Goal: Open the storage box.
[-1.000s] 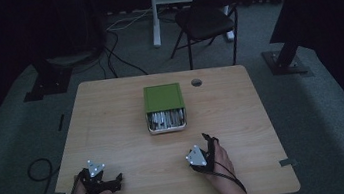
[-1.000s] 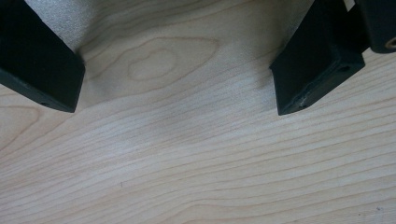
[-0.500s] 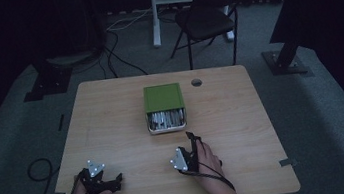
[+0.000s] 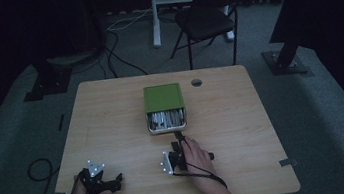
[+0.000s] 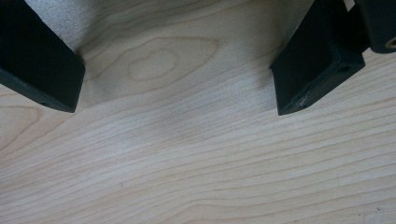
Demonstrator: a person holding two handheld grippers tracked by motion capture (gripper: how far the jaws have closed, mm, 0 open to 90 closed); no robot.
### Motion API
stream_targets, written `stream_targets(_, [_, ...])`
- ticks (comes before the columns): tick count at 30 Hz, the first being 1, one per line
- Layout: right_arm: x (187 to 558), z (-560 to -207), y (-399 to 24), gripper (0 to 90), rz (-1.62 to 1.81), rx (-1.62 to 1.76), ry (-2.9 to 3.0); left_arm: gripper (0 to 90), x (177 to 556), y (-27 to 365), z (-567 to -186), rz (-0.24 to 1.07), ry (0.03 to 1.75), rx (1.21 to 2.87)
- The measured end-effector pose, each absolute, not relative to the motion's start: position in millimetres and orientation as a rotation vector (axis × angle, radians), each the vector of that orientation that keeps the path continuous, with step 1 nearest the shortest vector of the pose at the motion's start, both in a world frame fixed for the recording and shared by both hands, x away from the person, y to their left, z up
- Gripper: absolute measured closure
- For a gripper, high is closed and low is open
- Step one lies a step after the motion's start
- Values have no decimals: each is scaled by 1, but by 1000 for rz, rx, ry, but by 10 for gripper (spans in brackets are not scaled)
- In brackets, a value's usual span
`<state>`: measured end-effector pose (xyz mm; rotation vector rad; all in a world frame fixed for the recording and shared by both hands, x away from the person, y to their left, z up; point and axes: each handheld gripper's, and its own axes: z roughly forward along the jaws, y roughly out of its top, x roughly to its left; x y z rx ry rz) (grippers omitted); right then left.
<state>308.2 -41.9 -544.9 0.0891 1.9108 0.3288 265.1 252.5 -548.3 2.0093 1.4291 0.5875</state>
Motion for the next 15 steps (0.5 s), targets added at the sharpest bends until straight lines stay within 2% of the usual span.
stream_targets(15, [324,-555,-32,482,182,-40,1866,29,265,252,-548,587,1429,2009])
